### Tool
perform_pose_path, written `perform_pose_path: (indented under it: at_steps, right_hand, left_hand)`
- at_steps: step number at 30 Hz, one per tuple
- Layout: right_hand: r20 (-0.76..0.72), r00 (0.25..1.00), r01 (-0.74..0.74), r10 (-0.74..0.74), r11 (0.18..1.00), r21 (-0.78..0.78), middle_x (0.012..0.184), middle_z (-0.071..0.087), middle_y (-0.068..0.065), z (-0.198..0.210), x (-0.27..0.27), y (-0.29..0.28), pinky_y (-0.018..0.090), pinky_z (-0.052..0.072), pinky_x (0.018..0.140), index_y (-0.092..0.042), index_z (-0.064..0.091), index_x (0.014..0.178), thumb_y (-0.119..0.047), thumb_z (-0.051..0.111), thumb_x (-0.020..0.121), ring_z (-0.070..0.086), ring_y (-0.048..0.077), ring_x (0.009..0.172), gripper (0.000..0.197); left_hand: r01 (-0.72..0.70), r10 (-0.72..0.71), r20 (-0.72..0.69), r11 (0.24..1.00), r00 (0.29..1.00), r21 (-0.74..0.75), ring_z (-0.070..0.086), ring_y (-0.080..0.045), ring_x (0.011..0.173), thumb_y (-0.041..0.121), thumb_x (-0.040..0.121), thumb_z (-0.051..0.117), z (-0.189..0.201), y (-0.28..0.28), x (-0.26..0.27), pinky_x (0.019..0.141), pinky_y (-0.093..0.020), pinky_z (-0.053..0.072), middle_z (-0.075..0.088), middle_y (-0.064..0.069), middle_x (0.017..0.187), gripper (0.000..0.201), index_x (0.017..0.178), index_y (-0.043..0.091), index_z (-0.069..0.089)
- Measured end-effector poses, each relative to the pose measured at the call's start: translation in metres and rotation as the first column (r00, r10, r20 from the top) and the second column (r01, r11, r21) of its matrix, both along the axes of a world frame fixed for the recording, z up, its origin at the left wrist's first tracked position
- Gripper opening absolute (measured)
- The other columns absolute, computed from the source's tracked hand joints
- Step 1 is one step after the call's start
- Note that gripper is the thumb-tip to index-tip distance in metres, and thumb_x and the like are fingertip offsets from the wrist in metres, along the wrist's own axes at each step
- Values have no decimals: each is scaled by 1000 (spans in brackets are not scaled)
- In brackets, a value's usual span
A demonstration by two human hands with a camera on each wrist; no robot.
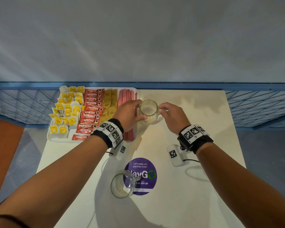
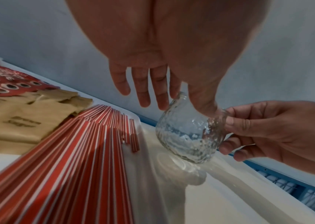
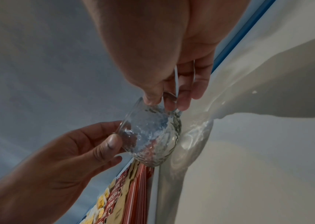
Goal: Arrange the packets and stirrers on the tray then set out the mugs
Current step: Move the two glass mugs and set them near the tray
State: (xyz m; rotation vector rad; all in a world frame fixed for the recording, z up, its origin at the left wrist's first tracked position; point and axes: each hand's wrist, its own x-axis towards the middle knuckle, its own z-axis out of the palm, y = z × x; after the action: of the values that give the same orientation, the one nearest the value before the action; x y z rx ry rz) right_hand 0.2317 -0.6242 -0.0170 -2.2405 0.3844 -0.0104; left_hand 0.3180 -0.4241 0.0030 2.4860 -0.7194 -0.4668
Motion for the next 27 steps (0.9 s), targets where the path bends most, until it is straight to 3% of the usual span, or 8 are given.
perform_pose_path:
  at_steps: [4,8,12,18,27]
  right_hand:
    - [21,1000,-1,1,1000,-6,108,73,1,-7,18,-3,34,50,87,-14,71,113,-20,58,101,64,22,100,18]
    - [10,1000,7,-7,1000,-10,113,73,3,-13,35,-7,28,46,85,-13,70,116,-22,57,103,64,21,101,21]
    - [5,999,39,-39,998,42,109,72,-1,-18,47,-13,34,51,90,-14,70,115,-22,57,103,65,21,97,20]
    - [12,999,45,-45,998,54,96,68,-8,-26,52,-17,36,52,87,-15,71,107,-21,57,103,65,20,89,15]
    - [23,999,34,-35,999,31,94,67,-6,-28,55,-19,32,50,82,-15,70,108,-21,56,103,61,19,83,17]
  left_hand:
    - [-9,9,-7,1000,1000,11,56,-24,123,47,87,71,-8,-4,19,98,-34,42,56,-4,141,70,146,21,45]
    - [-29,30,-23,999,999,35,53,-25,127,50,89,68,-15,-8,34,102,-42,44,52,-3,146,70,148,25,41]
    - [-11,10,6,999,1000,39,52,-23,127,50,90,67,-19,-13,45,101,-37,40,53,-2,144,68,147,23,42]
    - [21,-24,34,996,999,84,55,-22,119,54,90,64,-27,-18,53,92,-34,43,56,-2,138,67,145,24,42]
    - [12,-15,32,997,999,81,55,-22,118,52,91,64,-31,-22,60,89,-31,40,56,-2,138,68,148,23,40]
